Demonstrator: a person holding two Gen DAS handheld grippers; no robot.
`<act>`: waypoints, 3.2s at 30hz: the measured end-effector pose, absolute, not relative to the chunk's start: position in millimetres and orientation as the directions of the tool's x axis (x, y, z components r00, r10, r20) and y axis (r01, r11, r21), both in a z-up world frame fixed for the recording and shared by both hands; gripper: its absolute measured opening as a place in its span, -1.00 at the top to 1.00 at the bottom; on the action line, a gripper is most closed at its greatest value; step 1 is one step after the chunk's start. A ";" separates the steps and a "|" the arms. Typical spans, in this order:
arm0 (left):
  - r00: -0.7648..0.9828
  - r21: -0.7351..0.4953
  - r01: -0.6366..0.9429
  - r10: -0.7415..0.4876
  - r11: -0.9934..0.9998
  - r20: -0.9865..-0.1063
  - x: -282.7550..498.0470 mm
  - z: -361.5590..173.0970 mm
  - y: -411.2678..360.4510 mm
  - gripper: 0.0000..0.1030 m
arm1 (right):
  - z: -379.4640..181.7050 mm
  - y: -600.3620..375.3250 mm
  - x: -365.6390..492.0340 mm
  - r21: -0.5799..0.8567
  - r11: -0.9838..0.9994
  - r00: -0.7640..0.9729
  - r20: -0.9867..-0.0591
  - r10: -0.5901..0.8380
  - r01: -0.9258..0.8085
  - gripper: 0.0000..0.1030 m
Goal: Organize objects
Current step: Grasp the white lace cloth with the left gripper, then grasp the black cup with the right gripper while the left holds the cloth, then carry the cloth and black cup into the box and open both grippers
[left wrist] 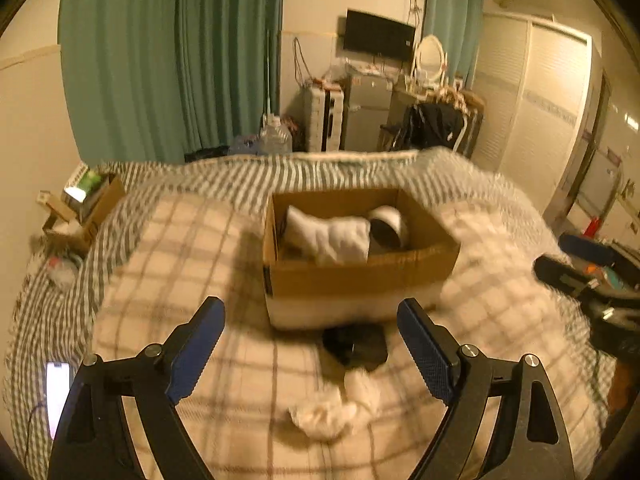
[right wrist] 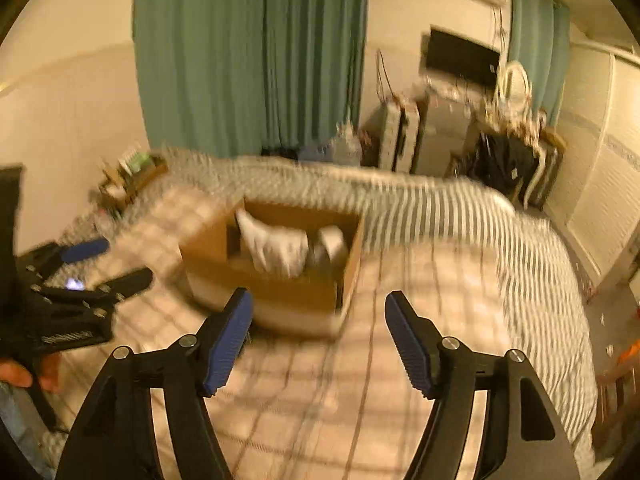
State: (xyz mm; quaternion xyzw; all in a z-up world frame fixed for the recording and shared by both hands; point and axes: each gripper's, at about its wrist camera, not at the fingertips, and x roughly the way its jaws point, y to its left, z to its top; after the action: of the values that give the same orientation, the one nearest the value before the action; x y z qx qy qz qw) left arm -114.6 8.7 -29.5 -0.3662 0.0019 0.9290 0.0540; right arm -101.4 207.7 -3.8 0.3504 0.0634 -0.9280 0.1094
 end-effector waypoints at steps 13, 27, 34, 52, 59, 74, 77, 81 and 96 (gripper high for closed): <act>-0.546 -0.028 -0.131 0.096 -0.991 -0.832 -114.2 -142.7 40.9 -0.71 | -92.3 217.3 -109.3 0.002 -0.977 -0.646 -0.750 -0.142 0.213 -0.32; -0.599 -0.108 -0.124 0.161 -0.986 -0.784 -102.2 -117.0 27.8 0.64 | -87.3 205.4 -101.4 -0.028 -0.969 -0.658 -0.738 -0.147 0.247 -0.32; -0.677 -0.085 -0.062 0.105 -0.994 -0.729 -116.3 -85.0 -1.7 0.64 | -77.8 184.0 -110.1 -0.027 -0.958 -0.651 -0.740 -0.172 0.285 -0.41; -0.644 -0.125 0.027 0.078 -0.992 -0.761 -143.1 -118.1 -50.2 0.64 | -123.6 108.7 -174.9 0.011 -0.936 -0.510 -0.836 -0.202 0.352 -0.68; -0.633 -0.144 0.018 0.100 -0.989 -0.768 -143.4 -125.6 -50.5 0.64 | -151.6 107.2 -192.8 0.012 -0.950 -0.462 -0.872 -0.162 0.311 -0.68; -0.627 -0.160 0.030 0.106 -0.987 -0.772 -130.7 -120.8 -48.6 0.64 | -152.0 102.8 -165.0 0.039 -0.924 -0.430 -0.877 -0.215 0.381 0.11; -0.628 -0.165 0.032 0.109 -0.986 -0.771 -125.3 -116.9 -46.7 0.64 | -139.3 107.9 -155.3 0.041 -0.925 -0.458 -0.860 -0.225 0.379 0.11; -0.653 -0.159 0.034 0.098 -0.987 -0.751 -114.2 -104.9 -42.2 0.64 | -119.3 113.5 -139.8 0.034 -0.923 -0.498 -0.835 -0.237 0.383 0.11; -0.759 -0.104 -0.067 0.118 -0.992 -0.640 -113.3 -16.4 -2.1 0.64 | 10.0 135.7 -96.3 -0.043 -0.910 -0.713 -0.637 -0.293 0.413 0.11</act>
State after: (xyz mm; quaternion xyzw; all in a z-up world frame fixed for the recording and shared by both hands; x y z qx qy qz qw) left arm -113.3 -2.1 -16.4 -0.3433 -0.0371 0.9372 0.0496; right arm -96.3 135.7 10.0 0.3268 0.0913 -0.9209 0.1916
